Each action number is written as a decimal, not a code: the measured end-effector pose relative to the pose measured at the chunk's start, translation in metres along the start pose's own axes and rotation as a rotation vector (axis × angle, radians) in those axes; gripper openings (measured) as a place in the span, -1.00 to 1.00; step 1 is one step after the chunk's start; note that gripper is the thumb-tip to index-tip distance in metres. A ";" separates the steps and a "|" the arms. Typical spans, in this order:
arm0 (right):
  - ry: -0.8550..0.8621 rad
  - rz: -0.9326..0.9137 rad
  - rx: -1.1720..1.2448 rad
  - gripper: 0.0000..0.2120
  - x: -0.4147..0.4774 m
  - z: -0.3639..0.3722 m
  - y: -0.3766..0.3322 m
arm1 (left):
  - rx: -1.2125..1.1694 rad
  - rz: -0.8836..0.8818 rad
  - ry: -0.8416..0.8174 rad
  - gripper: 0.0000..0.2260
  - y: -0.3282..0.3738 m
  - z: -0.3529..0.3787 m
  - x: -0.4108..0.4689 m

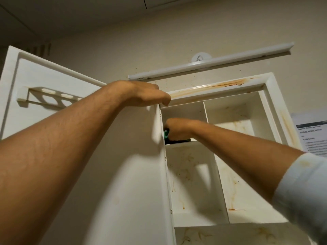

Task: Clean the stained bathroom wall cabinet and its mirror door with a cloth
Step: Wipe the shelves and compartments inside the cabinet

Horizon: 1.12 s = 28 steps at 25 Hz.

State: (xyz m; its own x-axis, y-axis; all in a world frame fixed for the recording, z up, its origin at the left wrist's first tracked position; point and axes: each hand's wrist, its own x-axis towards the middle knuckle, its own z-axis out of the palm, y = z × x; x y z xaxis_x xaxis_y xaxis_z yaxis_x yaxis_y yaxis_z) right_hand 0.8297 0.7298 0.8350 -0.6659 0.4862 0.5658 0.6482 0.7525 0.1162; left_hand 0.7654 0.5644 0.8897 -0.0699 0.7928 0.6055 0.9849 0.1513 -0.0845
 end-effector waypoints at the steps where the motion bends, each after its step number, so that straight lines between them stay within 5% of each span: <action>1: 0.035 0.026 0.019 -0.91 0.004 0.010 0.001 | 0.006 -0.005 0.006 -0.44 -0.001 0.001 0.001; 7: -0.040 0.058 0.130 -0.95 -0.013 -0.005 0.002 | 0.037 -0.013 -0.003 -0.38 0.000 0.000 -0.004; 9: -0.084 0.072 0.166 -0.81 -0.018 -0.017 0.007 | 0.054 -0.007 0.005 -0.38 0.000 0.001 -0.002; 16: 0.139 0.075 0.053 -0.95 0.007 0.023 -0.007 | 0.112 -0.015 0.015 -0.38 -0.004 0.002 0.002; 22: -0.038 -0.001 0.133 -0.91 -0.038 -0.009 -0.004 | 0.111 -0.002 -0.011 -0.45 -0.004 0.002 0.001; 25: -0.113 0.062 -0.110 -0.73 -0.050 -0.033 0.008 | 0.145 0.007 -0.014 -0.47 -0.006 0.003 0.004; 28: -0.072 0.146 -0.380 -0.81 -0.042 -0.023 0.004 | 0.158 -0.004 -0.015 -0.47 -0.008 0.001 0.006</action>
State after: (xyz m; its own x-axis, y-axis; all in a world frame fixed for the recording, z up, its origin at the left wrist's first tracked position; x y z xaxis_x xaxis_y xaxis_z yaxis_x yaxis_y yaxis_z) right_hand 0.8684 0.7020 0.8303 -0.5719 0.6158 0.5419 0.8193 0.4619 0.3397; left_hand 0.7570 0.5684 0.8932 -0.0775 0.8002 0.5947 0.9474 0.2449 -0.2061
